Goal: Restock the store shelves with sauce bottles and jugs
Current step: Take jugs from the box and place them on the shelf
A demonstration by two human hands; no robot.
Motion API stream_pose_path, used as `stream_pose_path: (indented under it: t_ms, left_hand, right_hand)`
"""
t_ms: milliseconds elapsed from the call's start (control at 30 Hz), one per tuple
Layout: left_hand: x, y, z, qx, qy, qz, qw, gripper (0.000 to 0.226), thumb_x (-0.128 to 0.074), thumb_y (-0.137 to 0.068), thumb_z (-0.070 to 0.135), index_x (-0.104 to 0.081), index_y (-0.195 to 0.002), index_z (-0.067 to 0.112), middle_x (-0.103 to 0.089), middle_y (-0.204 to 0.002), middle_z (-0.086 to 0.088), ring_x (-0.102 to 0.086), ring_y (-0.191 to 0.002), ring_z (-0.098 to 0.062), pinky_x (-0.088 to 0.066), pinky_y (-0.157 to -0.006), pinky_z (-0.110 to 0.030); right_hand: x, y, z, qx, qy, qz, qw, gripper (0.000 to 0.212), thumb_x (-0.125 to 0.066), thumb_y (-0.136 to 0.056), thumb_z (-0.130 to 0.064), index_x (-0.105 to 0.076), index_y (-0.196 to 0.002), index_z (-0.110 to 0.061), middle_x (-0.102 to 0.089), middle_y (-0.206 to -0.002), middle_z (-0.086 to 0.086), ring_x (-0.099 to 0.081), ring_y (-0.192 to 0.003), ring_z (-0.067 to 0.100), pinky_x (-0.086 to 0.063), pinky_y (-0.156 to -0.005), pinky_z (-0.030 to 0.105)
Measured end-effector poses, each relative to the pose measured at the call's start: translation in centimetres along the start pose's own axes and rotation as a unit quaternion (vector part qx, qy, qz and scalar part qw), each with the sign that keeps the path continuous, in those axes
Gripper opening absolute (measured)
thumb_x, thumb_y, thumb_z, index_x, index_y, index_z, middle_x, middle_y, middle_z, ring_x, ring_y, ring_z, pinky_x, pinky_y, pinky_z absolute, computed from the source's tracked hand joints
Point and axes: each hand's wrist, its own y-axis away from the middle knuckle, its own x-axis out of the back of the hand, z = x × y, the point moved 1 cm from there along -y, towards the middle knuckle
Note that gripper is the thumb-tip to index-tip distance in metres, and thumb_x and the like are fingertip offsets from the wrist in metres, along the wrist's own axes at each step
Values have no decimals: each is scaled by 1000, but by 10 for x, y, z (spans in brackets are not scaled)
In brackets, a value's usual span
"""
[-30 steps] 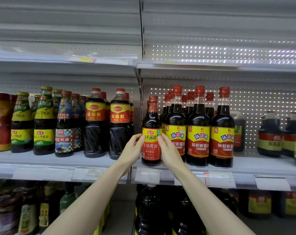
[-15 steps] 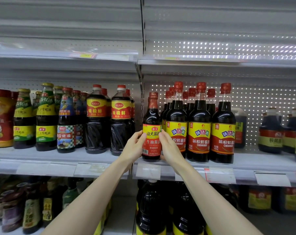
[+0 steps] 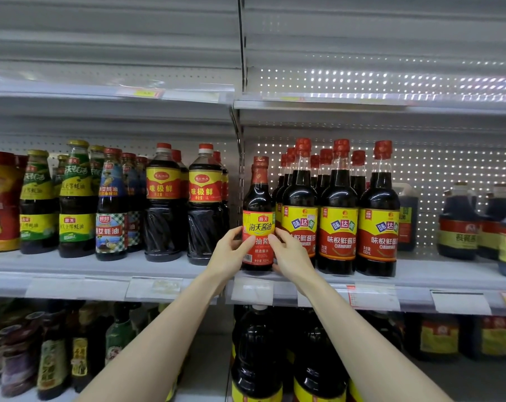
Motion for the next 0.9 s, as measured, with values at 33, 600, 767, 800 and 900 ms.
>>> stream_pose_path:
  t_ms: [33, 600, 767, 800, 900]
  left_hand:
    - [0, 0, -1, -1, -5, 4, 1000, 46, -55, -96, 24, -41, -139, 17, -61, -119, -7, -60, -99, -11, -50, -72, -21]
    - [1, -6, -8, -18, -35, 19, 999, 43, -54, -97, 20, -42, -138, 16, -60, -124, -9, -59, -111, -20, -54, -84, -34]
    - [0, -5, -8, -18, -30, 22, 999, 43, -54, -97, 20, -42, -139, 17, -59, -123, -7, -58, -108, -17, -52, -80, -30]
    - [0, -5, -8, -17, -30, 21, 999, 44, -53, -97, 20, -42, -139, 17, -59, -122, -7, -58, -107, -17, -52, -80, -30]
    - [1, -6, -7, -15, -36, 22, 999, 44, -54, -97, 21, -41, -139, 17, -58, -123, -8, -58, -108, -18, -52, -84, -33]
  right_hand:
    - [0, -1, 2, 1, 8, 3, 1000, 49, -43, -101, -33, -35, -147, -18, -51, -136, 5, -52, -121, 20, -49, -100, 45]
    - [-3, -2, 7, 28, 36, 38, 998, 49, -52, -98, -21, -40, -145, -16, -60, -128, 8, -59, -114, 21, -51, -97, 43]
    - [-4, -1, 7, 19, 31, 37, 999, 50, -51, -99, -21, -38, -147, -16, -58, -131, 8, -59, -113, 20, -52, -96, 42]
    - [-4, -1, 6, 20, 33, 37, 999, 50, -51, -99, -21, -38, -146, -16, -58, -131, 8, -59, -114, 20, -51, -97, 42]
    - [-4, 0, 5, 24, 41, 38, 998, 50, -52, -98, -21, -39, -146, -16, -59, -130, 7, -58, -117, 22, -50, -98, 42]
